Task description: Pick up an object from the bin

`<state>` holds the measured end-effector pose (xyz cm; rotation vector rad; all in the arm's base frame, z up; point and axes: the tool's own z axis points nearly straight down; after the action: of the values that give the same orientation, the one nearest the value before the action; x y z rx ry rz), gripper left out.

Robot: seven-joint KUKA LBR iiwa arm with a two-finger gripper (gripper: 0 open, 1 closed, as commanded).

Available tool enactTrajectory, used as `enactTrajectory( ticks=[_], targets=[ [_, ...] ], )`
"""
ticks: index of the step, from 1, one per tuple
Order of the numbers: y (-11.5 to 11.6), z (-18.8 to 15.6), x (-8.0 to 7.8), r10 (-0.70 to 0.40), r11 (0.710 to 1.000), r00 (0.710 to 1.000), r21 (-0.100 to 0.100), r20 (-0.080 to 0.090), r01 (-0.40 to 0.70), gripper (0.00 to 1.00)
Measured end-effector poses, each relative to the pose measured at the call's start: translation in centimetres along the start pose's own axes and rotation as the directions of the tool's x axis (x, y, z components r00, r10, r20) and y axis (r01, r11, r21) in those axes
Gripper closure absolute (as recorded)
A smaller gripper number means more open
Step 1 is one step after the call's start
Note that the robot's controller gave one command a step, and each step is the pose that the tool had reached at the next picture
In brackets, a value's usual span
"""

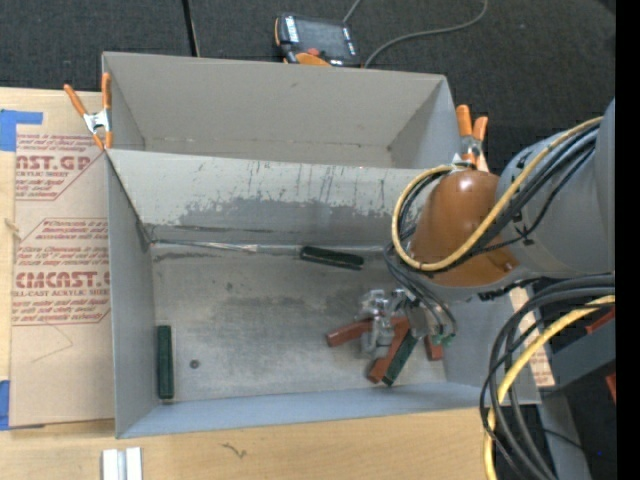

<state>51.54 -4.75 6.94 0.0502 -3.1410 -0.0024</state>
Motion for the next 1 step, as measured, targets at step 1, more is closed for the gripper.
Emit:
enactTrajectory(
  ticks=[1],
  targets=[
    [0.04,-7.79,-0.17,0.000,1.000,1.000,0.003,0.008,0.000,1.00]
  ],
)
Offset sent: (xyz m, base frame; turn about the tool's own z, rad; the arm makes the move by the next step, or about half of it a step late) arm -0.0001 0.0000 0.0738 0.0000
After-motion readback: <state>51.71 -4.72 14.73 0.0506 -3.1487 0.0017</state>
